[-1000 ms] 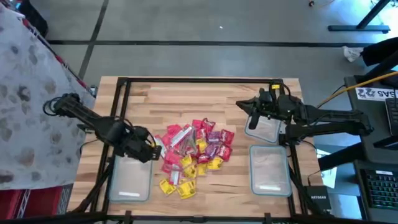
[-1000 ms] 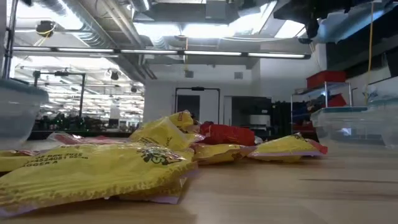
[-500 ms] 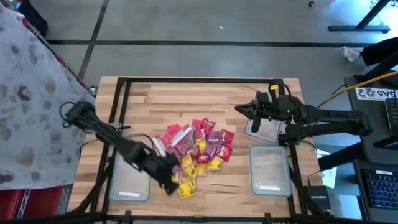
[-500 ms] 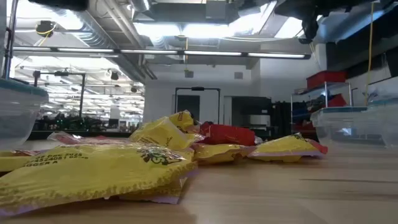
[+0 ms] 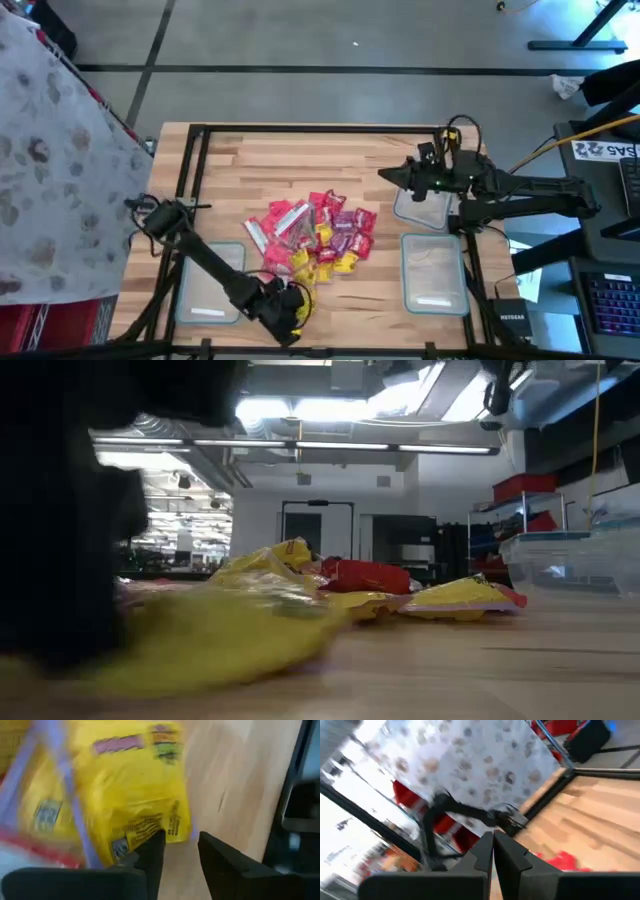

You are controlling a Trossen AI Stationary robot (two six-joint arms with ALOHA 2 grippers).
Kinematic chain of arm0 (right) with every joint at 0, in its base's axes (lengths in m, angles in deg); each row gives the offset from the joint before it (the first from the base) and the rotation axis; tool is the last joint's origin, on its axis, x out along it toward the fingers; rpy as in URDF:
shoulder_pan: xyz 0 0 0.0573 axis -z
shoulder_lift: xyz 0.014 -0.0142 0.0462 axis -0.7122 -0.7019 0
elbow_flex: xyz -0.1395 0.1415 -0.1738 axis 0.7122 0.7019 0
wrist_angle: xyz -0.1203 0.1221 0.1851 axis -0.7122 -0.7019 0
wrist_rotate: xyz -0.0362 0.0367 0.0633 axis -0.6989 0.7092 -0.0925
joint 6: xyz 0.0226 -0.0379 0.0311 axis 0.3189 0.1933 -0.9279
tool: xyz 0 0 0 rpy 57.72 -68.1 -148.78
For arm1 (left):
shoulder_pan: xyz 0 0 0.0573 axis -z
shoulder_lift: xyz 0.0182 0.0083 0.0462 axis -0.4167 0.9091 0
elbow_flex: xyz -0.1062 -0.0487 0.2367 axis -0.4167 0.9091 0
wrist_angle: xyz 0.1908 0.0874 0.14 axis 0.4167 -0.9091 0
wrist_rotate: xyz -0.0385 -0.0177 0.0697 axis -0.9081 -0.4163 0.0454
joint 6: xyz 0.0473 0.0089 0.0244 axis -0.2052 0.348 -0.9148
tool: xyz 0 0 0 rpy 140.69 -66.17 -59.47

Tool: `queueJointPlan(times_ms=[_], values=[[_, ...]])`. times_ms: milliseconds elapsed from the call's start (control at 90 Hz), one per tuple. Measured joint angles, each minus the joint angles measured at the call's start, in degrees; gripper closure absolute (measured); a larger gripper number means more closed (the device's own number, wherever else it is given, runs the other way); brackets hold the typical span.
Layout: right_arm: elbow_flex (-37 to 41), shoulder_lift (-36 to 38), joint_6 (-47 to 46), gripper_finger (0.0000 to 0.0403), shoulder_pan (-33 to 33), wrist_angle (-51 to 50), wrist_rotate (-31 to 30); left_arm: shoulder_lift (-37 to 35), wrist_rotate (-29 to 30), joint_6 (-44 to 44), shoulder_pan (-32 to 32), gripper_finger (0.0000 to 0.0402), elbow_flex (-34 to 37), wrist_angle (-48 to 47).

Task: Sort candy
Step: Open the rectangular transparent bin

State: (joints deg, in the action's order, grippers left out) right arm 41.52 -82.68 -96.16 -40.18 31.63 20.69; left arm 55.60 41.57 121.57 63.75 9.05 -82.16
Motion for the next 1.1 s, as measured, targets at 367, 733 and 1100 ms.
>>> queueJointPlan(times_ms=[367,733,1100], values=[[0.0,0.0,-7.9,0.0402,0.0,3.1,0.2,3.5,13.0,-16.9,-0.8,0.0345,0.0,-0.3],[0.0,0.0,-11.9,0.0402,0.0,3.1,6.2,3.1,17.5,-22.6,-10.0,0.0347,7.4,10.1],[0.0,0.0,-11.8,0.0402,-3.7,2.2,4.0,3.1,18.6,-24.7,-22.1,0.0348,12.2,20.5]])
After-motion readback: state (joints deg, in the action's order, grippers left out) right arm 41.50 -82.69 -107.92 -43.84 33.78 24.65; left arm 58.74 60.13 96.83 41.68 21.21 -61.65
